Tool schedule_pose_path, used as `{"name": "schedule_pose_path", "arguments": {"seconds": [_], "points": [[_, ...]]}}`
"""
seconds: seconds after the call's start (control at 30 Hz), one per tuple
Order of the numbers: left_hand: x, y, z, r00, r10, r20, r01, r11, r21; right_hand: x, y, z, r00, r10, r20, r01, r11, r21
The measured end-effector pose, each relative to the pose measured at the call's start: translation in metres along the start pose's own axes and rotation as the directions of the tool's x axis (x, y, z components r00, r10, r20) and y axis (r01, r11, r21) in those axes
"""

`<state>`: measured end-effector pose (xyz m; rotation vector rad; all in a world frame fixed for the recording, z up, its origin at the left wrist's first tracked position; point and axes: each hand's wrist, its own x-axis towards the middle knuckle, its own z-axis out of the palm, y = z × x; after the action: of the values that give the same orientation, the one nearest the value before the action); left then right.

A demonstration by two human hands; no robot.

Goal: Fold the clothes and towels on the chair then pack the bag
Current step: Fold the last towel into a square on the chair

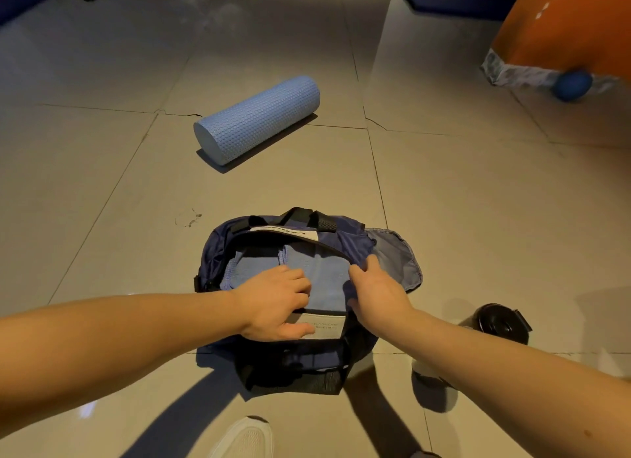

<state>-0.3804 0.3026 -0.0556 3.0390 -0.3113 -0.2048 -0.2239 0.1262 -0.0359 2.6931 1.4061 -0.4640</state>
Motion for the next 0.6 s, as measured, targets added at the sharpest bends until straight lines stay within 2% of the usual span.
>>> {"name": "schedule_pose_path", "arguments": {"seconds": [0.1,0.2,0.3,0.37,0.47,0.6], "points": [[0.001,0.006,0.004,0.998,0.023,0.052,-0.026,0.998,0.058,-0.004,0.004,0.004,0.988,-0.139,-0.064,0.140,0.990,0.010],[0.002,0.005,0.003,0.999,-0.033,0.034,0.033,0.999,-0.019,-0.014,0.011,0.001,0.929,-0.357,-0.095,0.364,0.929,0.068],[-0.004,-0.001,0.001,0.998,-0.057,0.002,0.057,0.992,-0.114,-0.019,0.023,0.000,0.871,-0.489,-0.039,0.490,0.872,0.010],[-0.009,0.000,0.000,0.998,-0.041,-0.048,0.032,0.985,-0.168,-0.020,0.027,0.001,0.865,-0.498,-0.053,0.499,0.866,0.008],[-0.016,0.004,-0.009,0.990,-0.051,-0.133,0.020,0.973,-0.230,-0.022,0.027,-0.004,0.843,-0.501,-0.197,0.518,0.854,0.045],[-0.028,0.002,-0.028,0.976,-0.205,-0.076,0.148,0.874,-0.464,-0.027,0.021,-0.025,0.825,-0.457,-0.333,0.521,0.842,0.136]]}}
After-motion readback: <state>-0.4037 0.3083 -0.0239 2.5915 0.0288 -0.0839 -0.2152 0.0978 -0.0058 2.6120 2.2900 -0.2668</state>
